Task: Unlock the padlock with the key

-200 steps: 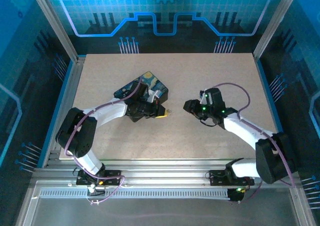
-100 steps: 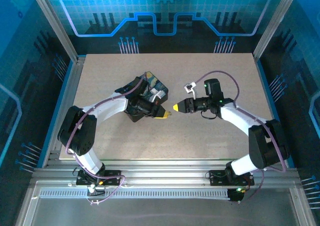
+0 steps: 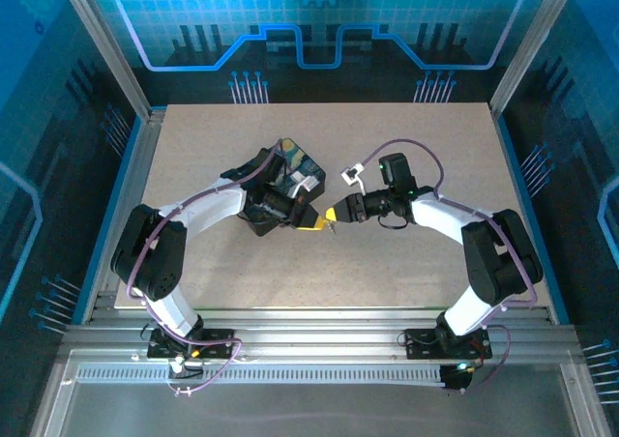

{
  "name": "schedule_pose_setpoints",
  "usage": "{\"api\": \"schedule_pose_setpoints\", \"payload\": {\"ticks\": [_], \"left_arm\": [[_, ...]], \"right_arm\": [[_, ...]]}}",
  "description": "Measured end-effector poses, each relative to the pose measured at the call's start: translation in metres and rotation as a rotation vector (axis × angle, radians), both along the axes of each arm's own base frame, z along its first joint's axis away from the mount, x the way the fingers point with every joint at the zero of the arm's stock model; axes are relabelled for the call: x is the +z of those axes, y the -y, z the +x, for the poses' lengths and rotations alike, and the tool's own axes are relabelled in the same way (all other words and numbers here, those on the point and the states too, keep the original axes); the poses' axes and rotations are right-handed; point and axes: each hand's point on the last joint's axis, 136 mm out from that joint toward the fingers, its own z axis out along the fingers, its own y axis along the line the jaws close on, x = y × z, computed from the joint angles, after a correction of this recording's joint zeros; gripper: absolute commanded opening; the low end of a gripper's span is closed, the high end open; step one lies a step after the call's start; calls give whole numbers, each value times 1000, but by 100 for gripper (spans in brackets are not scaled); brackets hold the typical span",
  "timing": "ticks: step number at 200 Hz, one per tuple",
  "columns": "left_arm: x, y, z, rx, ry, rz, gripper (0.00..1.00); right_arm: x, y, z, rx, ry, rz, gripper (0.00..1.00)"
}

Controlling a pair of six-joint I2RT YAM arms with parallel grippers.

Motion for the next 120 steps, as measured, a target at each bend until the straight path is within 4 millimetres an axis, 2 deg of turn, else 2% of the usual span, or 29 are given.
{"api": "schedule_pose_setpoints", "payload": {"ticks": [80,120], "left_arm": [[7,1,-1,-15,-8,-44,0],[9,1,0,-16,-3,-56,0]], "right_arm": [[7,-6,-3,45,11,56,17],[9,-7,-6,61,10,70,21]]}}
